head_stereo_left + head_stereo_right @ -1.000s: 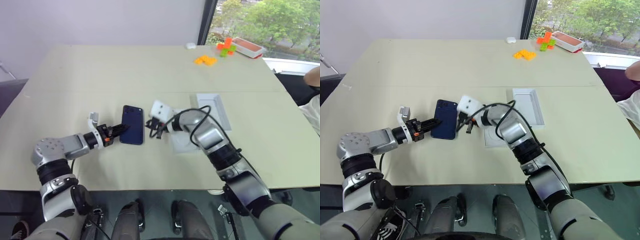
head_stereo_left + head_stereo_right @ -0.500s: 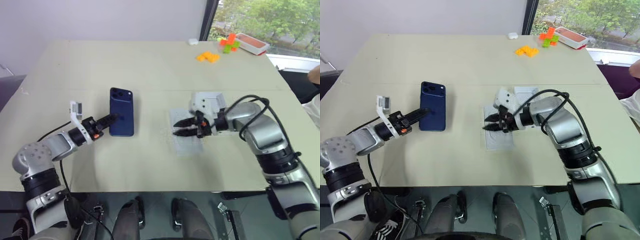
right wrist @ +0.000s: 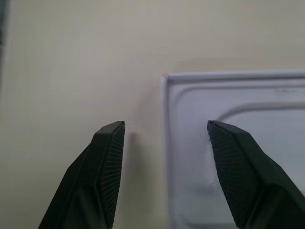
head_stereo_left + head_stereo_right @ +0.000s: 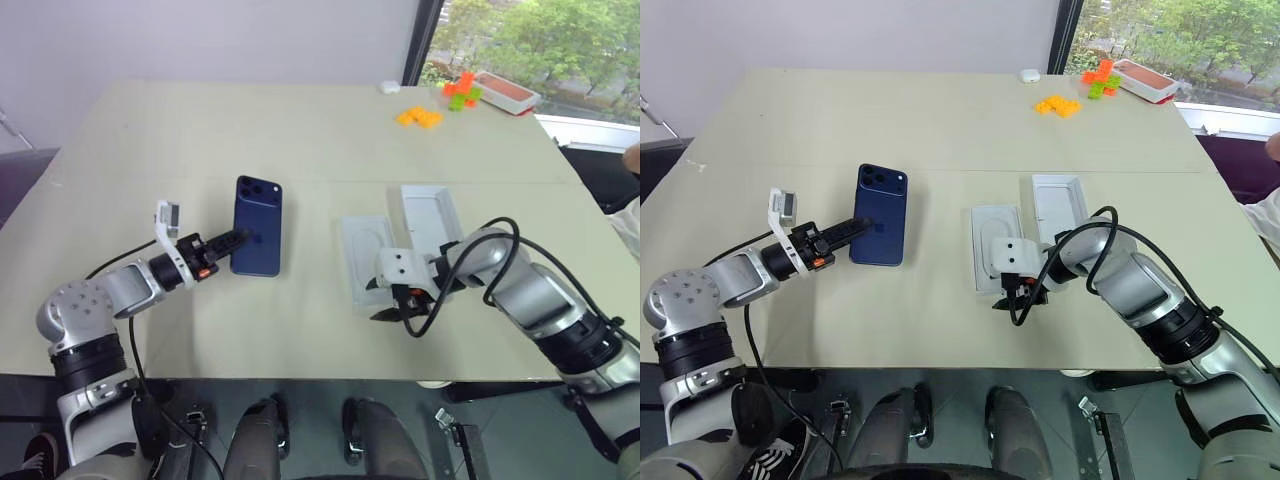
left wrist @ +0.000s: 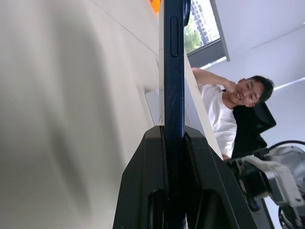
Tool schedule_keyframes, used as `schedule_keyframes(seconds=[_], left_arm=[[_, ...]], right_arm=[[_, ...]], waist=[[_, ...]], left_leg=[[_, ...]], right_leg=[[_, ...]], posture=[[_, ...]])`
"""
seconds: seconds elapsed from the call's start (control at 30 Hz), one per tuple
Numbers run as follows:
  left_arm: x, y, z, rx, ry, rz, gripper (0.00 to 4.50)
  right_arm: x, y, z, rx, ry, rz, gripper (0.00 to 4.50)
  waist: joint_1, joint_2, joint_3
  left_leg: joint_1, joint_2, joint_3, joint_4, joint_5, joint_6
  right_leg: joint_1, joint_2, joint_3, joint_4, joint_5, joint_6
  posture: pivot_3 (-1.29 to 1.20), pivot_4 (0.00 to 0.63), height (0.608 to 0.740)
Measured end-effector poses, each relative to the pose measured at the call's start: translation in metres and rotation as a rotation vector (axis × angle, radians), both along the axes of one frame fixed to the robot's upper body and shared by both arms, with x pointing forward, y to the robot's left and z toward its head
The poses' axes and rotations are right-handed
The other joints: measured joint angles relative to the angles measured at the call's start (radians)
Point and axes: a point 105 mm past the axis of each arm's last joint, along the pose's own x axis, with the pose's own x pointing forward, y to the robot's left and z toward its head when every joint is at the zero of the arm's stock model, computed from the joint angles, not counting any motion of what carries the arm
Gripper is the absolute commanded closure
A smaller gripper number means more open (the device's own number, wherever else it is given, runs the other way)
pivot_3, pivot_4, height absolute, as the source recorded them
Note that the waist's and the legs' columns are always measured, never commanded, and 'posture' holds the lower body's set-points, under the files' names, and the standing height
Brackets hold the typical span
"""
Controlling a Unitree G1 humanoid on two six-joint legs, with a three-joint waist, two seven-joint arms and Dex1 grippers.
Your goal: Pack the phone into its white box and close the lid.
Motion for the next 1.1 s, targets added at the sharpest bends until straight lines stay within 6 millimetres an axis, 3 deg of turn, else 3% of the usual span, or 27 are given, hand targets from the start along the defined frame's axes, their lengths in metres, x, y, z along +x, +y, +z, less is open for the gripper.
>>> schedule_keyframes(seconds=[0.2, 0.3, 0.4, 0.47, 0.67, 0.97, 1.1], left_arm=[[0.001, 0.000, 0.001, 0.001, 0.001, 0.007, 4.50], [0.001, 0.000, 0.001, 0.001, 0.002, 0.010, 4.50], [0.001, 0.001, 0.001, 0.004, 0.005, 0.015, 4.50], [0.001, 0.001, 0.001, 0.003, 0.005, 0.015, 4.50], [0.000, 0.000, 0.003, -0.001, 0.007, 0.004, 4.50], [0.009, 0.000, 0.012, 0.000, -0.016, 0.033, 4.50], [0.009, 0.000, 0.012, 0.004, -0.013, 0.038, 4.50]], right_arm=[[0.005, -0.005, -0.005, -0.026, -0.002, -0.023, 1.64], [0.005, -0.005, -0.005, -0.024, 0.021, -0.044, 2.51], [0.004, -0.005, -0.003, -0.027, 0.027, -0.051, 3.80], [0.005, -0.005, -0.003, -0.032, 0.025, -0.058, 3.92], [0.006, 0.013, -0.005, 0.024, 0.023, -0.063, 3.92], [0.009, 0.063, -0.004, 0.132, -0.002, -0.084, 3.92], [0.011, 0.071, -0.007, 0.155, 0.029, -0.146, 1.95]], waist=[[0.011, 0.000, 0.000], [0.009, 0.000, 0.000], [0.009, -0.001, -0.001], [0.004, -0.002, -0.001], [0.002, -0.002, -0.001], [0.003, -0.002, -0.001], [0.003, -0.002, -0.001]], left_leg=[[0.000, 0.000, -0.001, 0.000, -0.001, -0.001], [0.002, 0.000, -0.001, 0.001, 0.000, -0.001], [0.004, 0.000, -0.002, 0.000, -0.001, -0.001], [0.009, 0.000, -0.001, 0.000, -0.001, -0.002], [0.013, 0.001, -0.002, -0.002, -0.001, -0.002], [0.012, 0.001, -0.001, -0.002, -0.001, -0.002], [0.012, 0.000, 0.000, -0.002, -0.001, -0.002]], right_leg=[[0.001, -0.001, 0.000, 0.000, 0.000, 0.000], [0.003, -0.001, 0.000, 0.000, 0.000, 0.000], [0.005, -0.001, -0.001, -0.001, 0.000, 0.000], [0.010, -0.001, -0.001, -0.001, 0.000, 0.000], [0.012, -0.001, -0.001, 0.000, 0.000, -0.001], [0.011, -0.002, 0.000, 0.000, 0.000, -0.001], [0.011, -0.004, 0.000, 0.000, 0.000, -0.001]], posture=[[0.00, 0.150, 0.740], [0.00, 0.150, 0.740], [0.00, 0.150, 0.740], [0.00, 0.150, 0.740], [0.00, 0.150, 0.740], [0.00, 0.150, 0.740], [0.00, 0.150, 0.740]])
